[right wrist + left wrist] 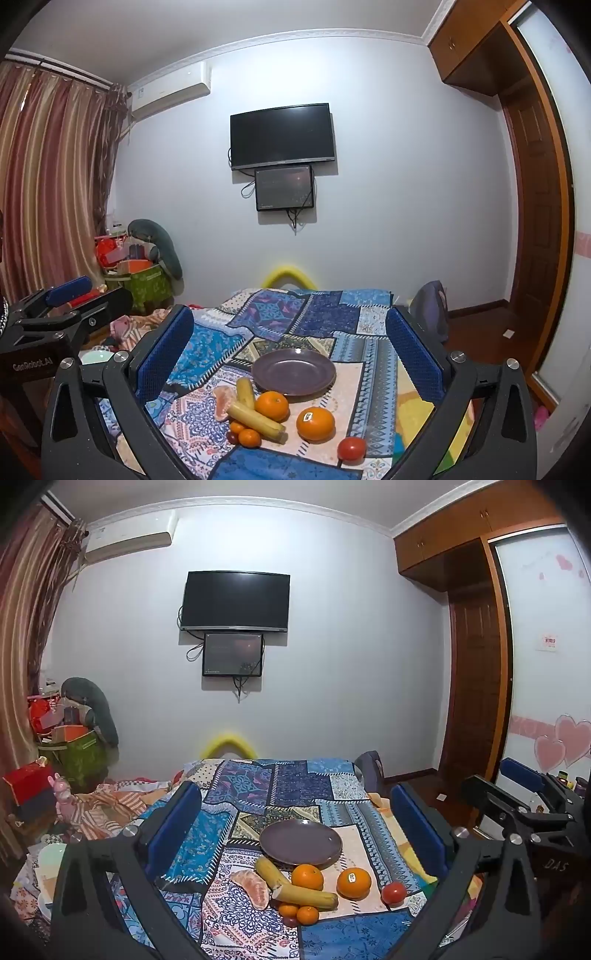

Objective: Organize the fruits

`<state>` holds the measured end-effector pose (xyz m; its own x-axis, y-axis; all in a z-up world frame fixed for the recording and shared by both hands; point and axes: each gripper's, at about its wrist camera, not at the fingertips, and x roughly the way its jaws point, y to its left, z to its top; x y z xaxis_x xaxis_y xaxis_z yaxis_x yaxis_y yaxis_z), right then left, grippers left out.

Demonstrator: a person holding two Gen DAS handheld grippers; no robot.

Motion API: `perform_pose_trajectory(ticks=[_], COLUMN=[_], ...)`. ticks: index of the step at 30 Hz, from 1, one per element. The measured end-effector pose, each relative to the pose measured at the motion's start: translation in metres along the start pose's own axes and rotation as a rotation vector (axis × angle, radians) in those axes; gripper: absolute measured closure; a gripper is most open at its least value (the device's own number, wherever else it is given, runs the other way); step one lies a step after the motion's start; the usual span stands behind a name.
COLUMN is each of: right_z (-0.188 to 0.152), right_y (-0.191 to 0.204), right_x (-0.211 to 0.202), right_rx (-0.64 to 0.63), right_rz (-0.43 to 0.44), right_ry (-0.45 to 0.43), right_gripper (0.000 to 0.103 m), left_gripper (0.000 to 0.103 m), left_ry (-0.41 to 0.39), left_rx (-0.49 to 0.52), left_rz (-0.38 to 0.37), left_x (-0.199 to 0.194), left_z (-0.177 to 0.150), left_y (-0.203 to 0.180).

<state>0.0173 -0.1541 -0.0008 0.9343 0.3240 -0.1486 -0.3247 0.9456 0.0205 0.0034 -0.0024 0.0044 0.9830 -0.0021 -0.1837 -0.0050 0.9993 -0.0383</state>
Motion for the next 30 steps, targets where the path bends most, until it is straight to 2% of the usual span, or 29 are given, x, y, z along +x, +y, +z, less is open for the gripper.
perform_pose_trajectory(ticks=[30], right_z=[0.0038], right_y=[-0.0011], right_x=[-0.0017], right_rx=[0.003], right_rz=[-0.004], right_ry=[-0.012], right_gripper=[0.0], left_gripper=[0.0], left_ry=[-0.015], left_rx=[-0.005], left_rz=[0.0], left_x=[-0.0027], left_z=[0.0006], left_y=[-0.0022])
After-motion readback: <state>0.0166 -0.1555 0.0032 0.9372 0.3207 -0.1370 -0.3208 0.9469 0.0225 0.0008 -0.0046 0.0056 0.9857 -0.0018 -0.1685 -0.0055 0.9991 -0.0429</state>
